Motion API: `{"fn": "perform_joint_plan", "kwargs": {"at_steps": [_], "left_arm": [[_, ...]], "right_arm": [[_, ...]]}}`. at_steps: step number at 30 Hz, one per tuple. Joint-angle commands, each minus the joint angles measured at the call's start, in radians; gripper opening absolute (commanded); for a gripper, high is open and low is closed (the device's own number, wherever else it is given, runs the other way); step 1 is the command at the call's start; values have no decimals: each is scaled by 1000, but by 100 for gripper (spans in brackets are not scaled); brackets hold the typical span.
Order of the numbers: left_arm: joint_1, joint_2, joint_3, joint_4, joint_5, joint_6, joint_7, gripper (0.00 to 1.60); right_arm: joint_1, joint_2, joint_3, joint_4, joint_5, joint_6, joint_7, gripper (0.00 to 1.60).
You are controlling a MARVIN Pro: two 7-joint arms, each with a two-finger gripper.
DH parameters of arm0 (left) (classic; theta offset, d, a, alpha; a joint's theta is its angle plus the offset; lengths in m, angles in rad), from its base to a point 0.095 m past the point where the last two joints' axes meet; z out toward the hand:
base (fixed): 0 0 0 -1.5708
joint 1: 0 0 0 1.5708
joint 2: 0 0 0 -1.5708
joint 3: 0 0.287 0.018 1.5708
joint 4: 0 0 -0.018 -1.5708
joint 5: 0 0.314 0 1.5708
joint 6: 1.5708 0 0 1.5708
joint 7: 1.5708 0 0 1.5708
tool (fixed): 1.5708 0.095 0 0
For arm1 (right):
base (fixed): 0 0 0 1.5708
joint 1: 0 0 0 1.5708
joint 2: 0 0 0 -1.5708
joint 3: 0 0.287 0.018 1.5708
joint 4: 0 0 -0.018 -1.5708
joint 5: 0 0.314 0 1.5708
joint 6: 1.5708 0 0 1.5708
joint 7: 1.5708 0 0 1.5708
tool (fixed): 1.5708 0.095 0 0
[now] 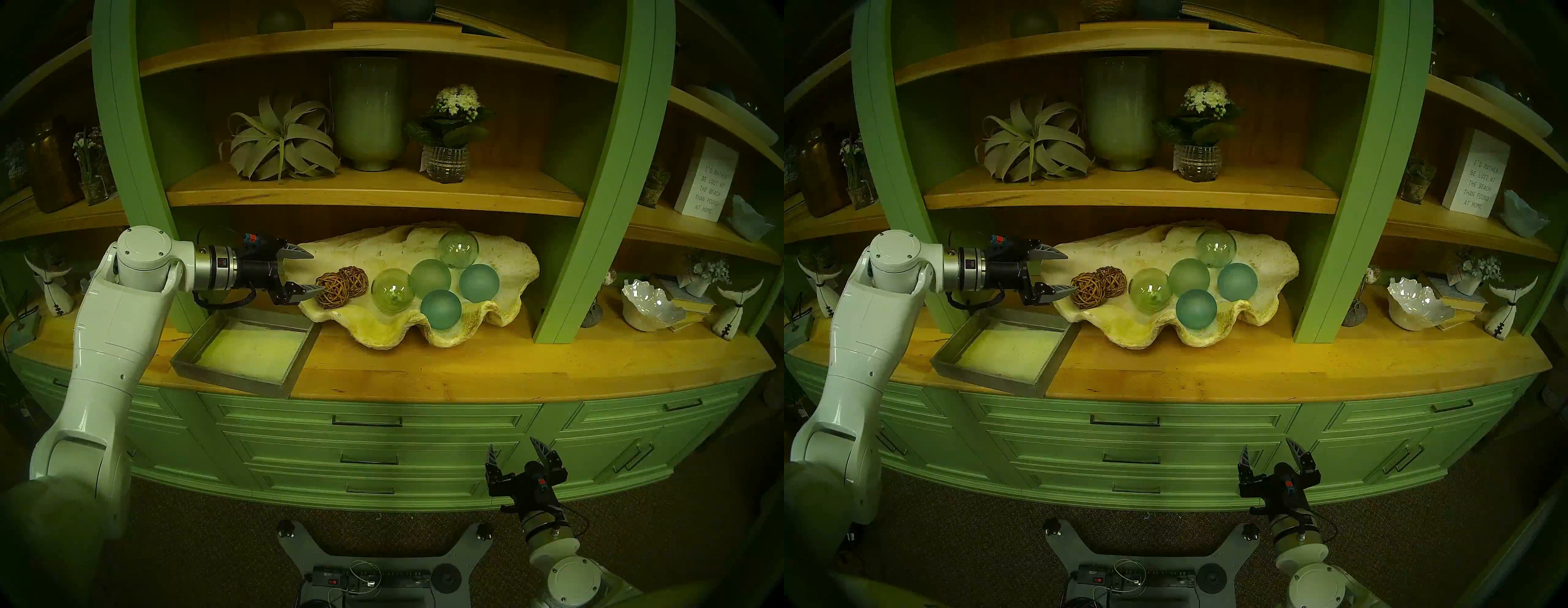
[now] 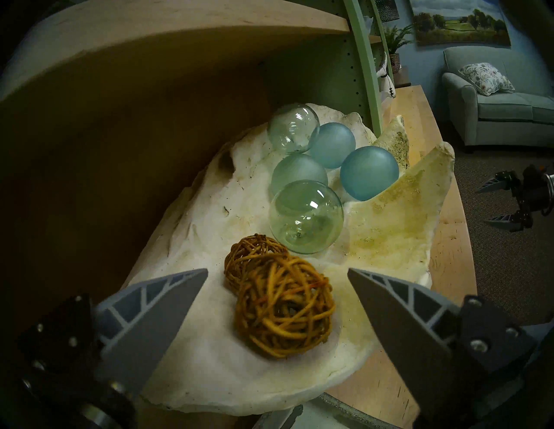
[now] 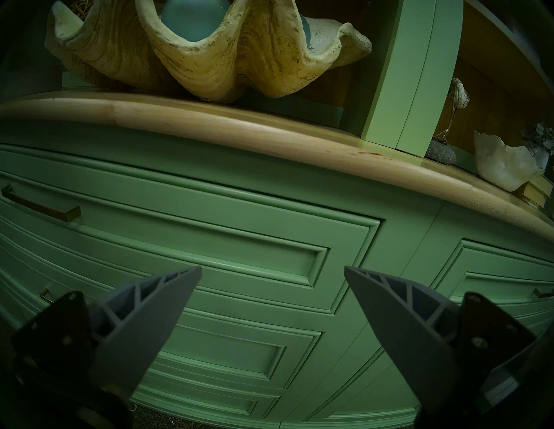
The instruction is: Put wooden balls into bowl
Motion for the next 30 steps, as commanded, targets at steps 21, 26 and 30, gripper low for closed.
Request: {"fn": "perform_joint_plan", "kwargs": {"at_steps": [21,26,30], "left_arm": [[292,197,-356,-197,-69,-74,31,160],[390,165,-468,-230,-95,-117,23,160],[434,142,-513,-222,-113,-142,9,160]], "right_arm": [[7,-1,2,-22,-2,-7,0,160],[8,-1,2,-20,-2,-7,0,160],[8,-1,2,-20,-2,-7,0,160]]}}
